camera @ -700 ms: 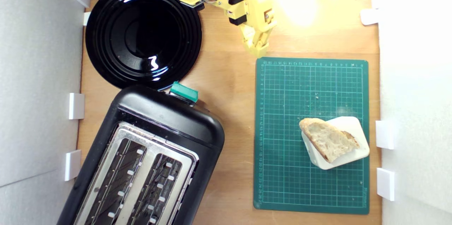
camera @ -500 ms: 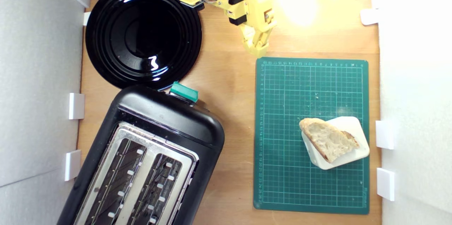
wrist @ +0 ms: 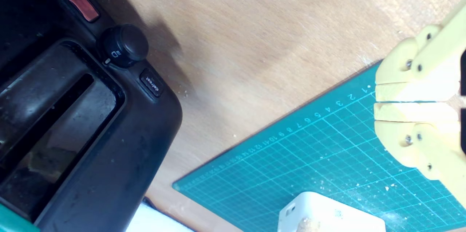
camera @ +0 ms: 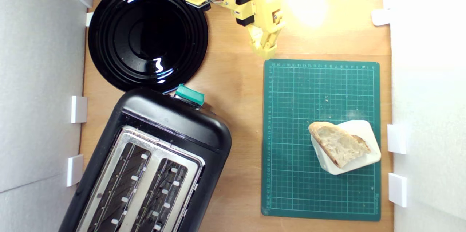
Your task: Pick bread and place in toaster
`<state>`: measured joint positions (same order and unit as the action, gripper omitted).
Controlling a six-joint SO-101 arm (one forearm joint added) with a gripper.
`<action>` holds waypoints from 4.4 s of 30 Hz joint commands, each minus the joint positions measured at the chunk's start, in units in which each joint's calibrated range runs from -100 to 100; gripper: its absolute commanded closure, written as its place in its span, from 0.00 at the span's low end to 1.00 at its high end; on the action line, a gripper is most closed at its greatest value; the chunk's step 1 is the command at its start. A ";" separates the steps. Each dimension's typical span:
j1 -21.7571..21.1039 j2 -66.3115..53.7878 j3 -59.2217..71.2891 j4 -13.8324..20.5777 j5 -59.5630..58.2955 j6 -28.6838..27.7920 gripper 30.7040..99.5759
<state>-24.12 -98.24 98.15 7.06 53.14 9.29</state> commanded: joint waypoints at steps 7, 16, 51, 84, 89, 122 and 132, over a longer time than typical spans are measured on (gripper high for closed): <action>0.03 -0.35 0.22 0.01 0.28 0.00 0.88; 0.03 -0.35 0.22 0.01 0.28 0.00 0.88; -0.94 -0.35 0.22 -0.35 0.19 -0.05 0.88; -0.14 21.11 -0.51 -0.26 -29.67 -2.51 0.87; -0.22 31.43 -0.33 -0.26 -42.73 -5.29 0.87; 2.77 87.92 -2.51 0.73 -109.28 -5.39 0.88; 3.09 96.66 -13.22 0.73 -109.11 -5.70 0.87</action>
<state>-21.19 -2.73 89.46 7.42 -53.98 3.60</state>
